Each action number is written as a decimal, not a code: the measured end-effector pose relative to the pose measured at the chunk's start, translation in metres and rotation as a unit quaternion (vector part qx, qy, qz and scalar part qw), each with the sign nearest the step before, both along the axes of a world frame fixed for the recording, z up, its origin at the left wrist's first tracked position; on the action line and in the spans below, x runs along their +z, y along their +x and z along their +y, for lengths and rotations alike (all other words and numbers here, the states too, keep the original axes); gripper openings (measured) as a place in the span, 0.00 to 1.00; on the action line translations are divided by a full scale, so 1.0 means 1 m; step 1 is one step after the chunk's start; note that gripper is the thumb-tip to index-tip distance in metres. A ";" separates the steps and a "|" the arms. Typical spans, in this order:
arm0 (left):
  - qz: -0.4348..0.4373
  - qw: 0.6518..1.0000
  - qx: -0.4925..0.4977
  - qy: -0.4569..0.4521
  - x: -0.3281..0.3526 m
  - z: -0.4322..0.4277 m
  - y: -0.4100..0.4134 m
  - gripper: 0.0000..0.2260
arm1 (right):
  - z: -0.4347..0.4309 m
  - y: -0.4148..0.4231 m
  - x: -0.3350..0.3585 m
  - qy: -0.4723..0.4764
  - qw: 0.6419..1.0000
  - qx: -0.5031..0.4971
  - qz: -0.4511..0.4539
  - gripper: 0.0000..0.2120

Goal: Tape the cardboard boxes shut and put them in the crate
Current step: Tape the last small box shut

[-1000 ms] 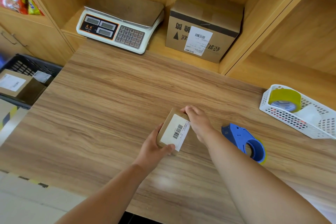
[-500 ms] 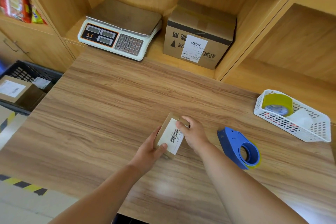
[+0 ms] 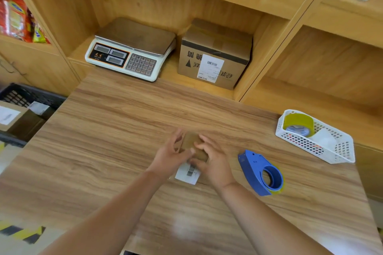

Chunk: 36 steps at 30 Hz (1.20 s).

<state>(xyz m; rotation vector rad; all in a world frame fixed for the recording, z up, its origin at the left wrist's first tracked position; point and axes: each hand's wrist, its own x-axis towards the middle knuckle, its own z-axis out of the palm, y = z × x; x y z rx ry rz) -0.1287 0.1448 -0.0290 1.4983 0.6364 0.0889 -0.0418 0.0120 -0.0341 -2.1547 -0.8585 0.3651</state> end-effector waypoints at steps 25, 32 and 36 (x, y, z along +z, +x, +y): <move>0.036 0.972 -0.205 0.112 0.013 0.018 -0.007 0.27 | -0.021 -0.015 0.019 -0.069 0.985 0.005 0.160 0.32; 0.023 0.985 -0.150 0.088 0.011 0.011 -0.002 0.18 | -0.014 -0.014 0.017 -0.037 0.976 -0.036 0.212 0.21; 0.015 0.991 -0.109 0.075 0.009 0.006 0.001 0.12 | -0.012 -0.011 0.023 0.003 0.971 -0.056 0.233 0.13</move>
